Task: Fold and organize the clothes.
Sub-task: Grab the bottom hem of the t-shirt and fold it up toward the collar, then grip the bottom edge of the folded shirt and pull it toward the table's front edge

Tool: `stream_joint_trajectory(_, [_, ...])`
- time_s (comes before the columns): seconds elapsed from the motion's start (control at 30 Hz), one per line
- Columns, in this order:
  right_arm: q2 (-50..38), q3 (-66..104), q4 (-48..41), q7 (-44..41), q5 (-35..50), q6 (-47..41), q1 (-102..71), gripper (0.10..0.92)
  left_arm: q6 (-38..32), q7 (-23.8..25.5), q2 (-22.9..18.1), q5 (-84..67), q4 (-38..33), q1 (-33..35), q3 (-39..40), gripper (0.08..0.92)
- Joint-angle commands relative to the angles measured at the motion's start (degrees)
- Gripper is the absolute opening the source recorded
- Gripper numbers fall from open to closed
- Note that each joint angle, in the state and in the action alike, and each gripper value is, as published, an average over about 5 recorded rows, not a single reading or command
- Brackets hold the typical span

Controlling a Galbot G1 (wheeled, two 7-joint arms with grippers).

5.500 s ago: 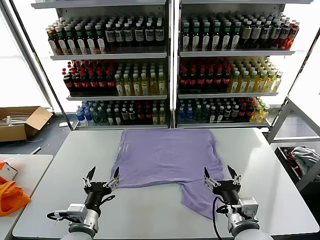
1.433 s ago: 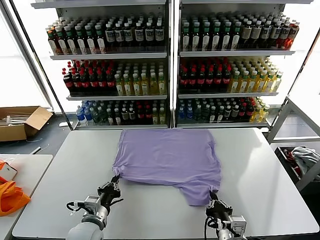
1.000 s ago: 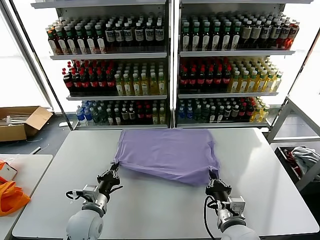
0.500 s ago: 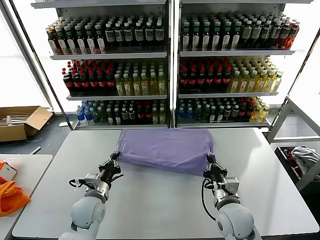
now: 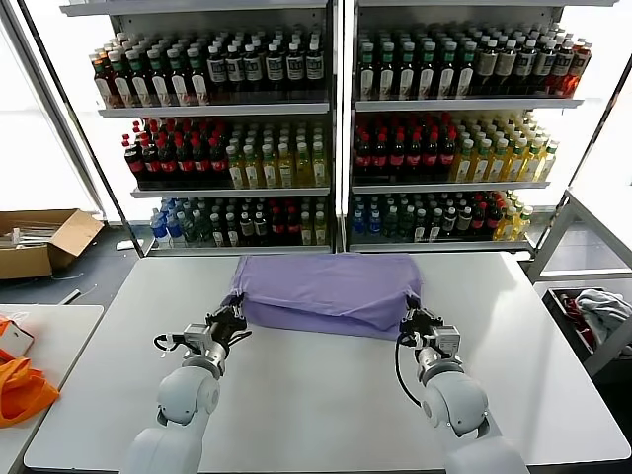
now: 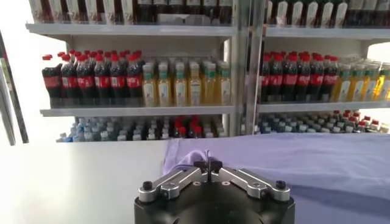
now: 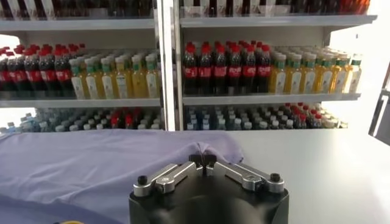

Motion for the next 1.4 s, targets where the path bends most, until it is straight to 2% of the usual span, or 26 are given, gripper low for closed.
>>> stream_joint_trajectory(0.03, [0.18, -0.07, -4.22, -0.10, 0.51, -0.34, 3.71, 0.107, 0.10, -0.08, 0.03, 0.02, 3.45, -2.15, 0.58, 0.084])
stream_joint_trajectory(0.13, [0.30, -0.56, -4.47, -0.14, 0.13, -1.51, 4.04, 0.120, 0.33, -0.04, 0.11, 0.31, 3.42, -2.02, 0.50, 0.088])
stream_joint_trajectory(0.27, [0.50, -0.58, -4.39, 0.21, -0.45, -3.07, 3.37, 0.207, 0.99, 0.05, -0.12, 1.15, 3.52, -2.01, 0.32, 0.148])
stream_joint_trajectory(0.37, [0.81, -0.12, -3.83, 0.72, 1.10, -3.99, 2.93, 0.293, 1.84, -0.10, -0.30, 1.70, 3.13, -1.88, 0.26, 0.234])
stream_joint_trajectory(0.63, [2.14, 1.06, 2.15, 8.39, 13.75, -4.28, 2.88, 0.510, 5.33, -2.40, 0.02, 0.85, -2.06, -0.75, -0.67, 0.468])
stream_joint_trajectory(0.97, [1.26, 1.45, 10.50, 14.28, 14.48, -6.23, -1.66, 0.789, 6.42, -2.68, 0.28, 2.00, -4.49, 2.26, -0.98, 0.753])
stream_joint_trajectory(1.13, [-0.53, 2.60, 13.73, 15.31, 12.41, -7.85, -6.71, 0.821, 6.90, -3.03, 0.37, 2.01, -3.98, 1.98, -1.16, 0.819])
stream_joint_trajectory(1.4, [-1.64, 3.69, 14.77, 15.11, 12.38, -7.92, -10.71, 0.823, 6.90, -3.24, 0.25, 2.03, -2.57, 0.84, -0.75, 0.823])
